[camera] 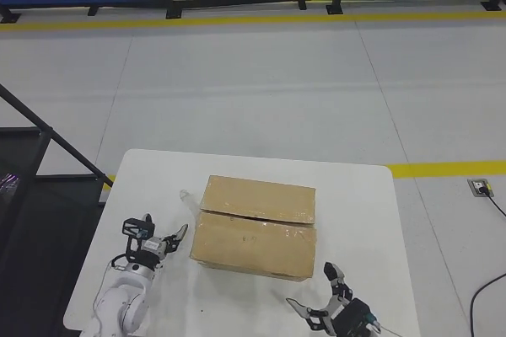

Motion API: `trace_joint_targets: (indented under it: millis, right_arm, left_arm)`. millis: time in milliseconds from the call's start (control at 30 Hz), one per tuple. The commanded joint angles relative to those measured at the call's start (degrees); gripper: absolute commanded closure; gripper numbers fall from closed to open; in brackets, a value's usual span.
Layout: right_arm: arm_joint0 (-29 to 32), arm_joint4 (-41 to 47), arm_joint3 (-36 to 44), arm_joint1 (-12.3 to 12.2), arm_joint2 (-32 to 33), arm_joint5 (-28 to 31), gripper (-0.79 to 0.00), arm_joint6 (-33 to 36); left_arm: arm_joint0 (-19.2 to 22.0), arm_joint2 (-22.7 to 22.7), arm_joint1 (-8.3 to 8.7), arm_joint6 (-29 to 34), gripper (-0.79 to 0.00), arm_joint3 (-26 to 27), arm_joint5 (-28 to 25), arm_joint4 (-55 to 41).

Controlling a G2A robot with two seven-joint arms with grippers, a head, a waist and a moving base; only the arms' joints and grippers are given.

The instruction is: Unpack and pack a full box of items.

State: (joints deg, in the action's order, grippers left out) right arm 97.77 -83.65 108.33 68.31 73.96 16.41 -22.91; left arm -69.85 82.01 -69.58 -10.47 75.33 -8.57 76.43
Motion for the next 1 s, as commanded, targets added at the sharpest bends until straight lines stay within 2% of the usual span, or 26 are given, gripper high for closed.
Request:
trace_joint_targets:
  millis: [0,233,467,667,967]
  right_arm:
    - [0.47,-0.64,0.35,-0.07,-0.03,0.16,-0.785,-0.53]
    - [2.37,-1.66,1.42,-0.28,0.55,-0.22,-0.785,-1.56]
    - [3.1,-1.91,1.63,-0.41,0.79,-0.16,-0.785,-1.29]
    - [2.92,-1.68,1.78,-0.49,0.92,0.27,-0.785,-0.44]
    - [0.3,-1.8,2.62,-0.44,-0.12,1.36,-0.785,2.73]
  left_arm:
    - [2.86,-2.16,-0.49,-1.78,-0.785,-3.77,2.48,2.12]
    - [10.75,-8.63,-2.59,-6.44,-0.785,-14.42,7.78,3.34]
    - [15.08,-11.48,-4.44,-10.88,-0.785,-19.47,10.54,-0.5]
    - [15.32,-10.4,-4.58,-13.62,-0.785,-20.79,11.63,-1.24]
    - [10.83,-4.74,-3.26,-14.33,-0.785,-17.03,10.71,-2.31]
